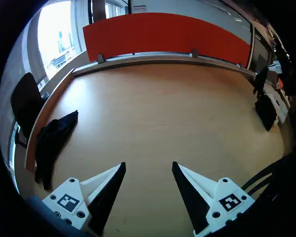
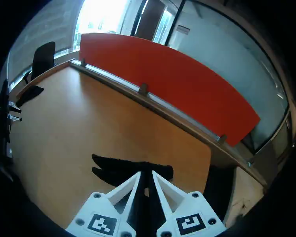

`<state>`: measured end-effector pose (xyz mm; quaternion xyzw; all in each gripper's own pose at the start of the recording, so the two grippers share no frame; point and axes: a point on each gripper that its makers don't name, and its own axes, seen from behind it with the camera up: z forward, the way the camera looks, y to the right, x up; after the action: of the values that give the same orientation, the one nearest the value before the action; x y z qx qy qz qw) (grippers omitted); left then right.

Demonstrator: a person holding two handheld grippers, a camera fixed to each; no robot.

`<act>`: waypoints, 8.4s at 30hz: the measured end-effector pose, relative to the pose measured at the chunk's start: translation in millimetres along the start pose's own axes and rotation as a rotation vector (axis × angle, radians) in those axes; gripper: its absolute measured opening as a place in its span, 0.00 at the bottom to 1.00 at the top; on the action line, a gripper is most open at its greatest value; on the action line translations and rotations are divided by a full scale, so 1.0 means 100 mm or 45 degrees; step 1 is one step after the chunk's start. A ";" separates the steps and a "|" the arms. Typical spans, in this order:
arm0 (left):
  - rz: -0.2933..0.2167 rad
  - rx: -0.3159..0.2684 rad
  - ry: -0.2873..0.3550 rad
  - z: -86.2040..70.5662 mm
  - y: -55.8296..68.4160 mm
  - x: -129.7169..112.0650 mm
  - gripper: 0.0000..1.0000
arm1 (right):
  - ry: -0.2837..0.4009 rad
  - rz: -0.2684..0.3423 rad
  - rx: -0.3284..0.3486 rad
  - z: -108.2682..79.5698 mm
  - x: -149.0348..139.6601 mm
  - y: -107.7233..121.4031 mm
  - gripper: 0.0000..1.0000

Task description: Fold towel

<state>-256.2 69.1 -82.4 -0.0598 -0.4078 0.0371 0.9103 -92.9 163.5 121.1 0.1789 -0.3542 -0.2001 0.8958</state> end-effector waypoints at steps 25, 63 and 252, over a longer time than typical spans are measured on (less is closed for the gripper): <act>0.044 -0.027 0.011 -0.01 0.11 0.05 0.86 | -0.160 0.122 -0.065 -0.46 -1.15 0.08 0.05; 0.079 -0.003 -0.002 -0.07 -0.02 0.00 0.86 | -0.444 0.373 -0.101 -0.35 -2.58 -0.07 0.05; -0.045 0.035 0.925 -0.98 -0.43 2.33 0.86 | 0.845 0.542 -0.420 -1.08 1.20 -1.47 1.00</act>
<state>-27.0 45.8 30.6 -0.0498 -0.0580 0.0032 0.9971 29.8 -1.8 46.6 0.0107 -0.0389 0.0037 0.9992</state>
